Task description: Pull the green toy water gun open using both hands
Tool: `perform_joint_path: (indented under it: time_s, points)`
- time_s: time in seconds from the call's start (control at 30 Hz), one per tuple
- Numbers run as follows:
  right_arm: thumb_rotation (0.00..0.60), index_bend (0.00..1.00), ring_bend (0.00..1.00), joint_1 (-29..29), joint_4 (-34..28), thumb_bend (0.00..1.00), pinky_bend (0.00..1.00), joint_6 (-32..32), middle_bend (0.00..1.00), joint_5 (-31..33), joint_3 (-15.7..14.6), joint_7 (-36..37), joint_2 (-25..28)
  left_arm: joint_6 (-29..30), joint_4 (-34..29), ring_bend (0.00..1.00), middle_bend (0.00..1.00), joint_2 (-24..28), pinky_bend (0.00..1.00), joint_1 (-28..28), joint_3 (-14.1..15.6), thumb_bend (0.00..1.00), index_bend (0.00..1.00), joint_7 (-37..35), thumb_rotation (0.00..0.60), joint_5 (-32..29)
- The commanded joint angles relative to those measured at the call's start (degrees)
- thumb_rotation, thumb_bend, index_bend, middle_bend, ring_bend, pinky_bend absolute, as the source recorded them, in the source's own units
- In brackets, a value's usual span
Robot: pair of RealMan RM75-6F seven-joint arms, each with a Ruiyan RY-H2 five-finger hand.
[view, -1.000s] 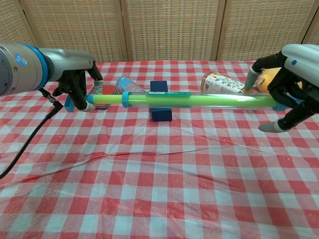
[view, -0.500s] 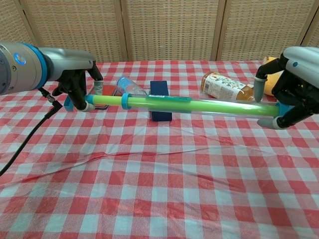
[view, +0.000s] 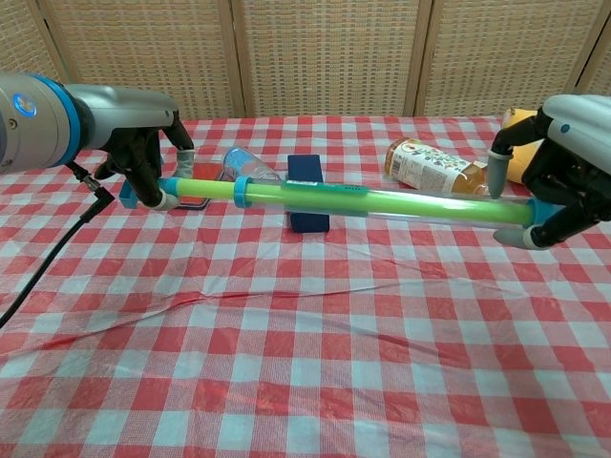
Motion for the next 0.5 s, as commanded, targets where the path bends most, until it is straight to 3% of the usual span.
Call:
perform_joint_path:
  time_s: [0.03, 0.5]
  points:
    - [0.6, 0.64, 0.99, 0.1, 0.6, 0.44, 0.52, 0.1, 1.0, 0.3, 0.2, 0.3, 0.1, -0.2, -0.1, 0.86, 0.95, 0.6, 0.74, 0.1, 0.3, 0.64, 0.84, -0.3, 0.6, 0.0]
    - [0.6, 0.65, 0.99, -0.3, 4.8, 0.42, 0.52, -0.2, 1.0, 3.7, 1.6, 4.1, 2.1, -2.6, 0.9, 0.86, 0.95, 3.5, 0.74, 2.0, 3.0, 0.64, 0.84, -3.6, 0.6, 0.8]
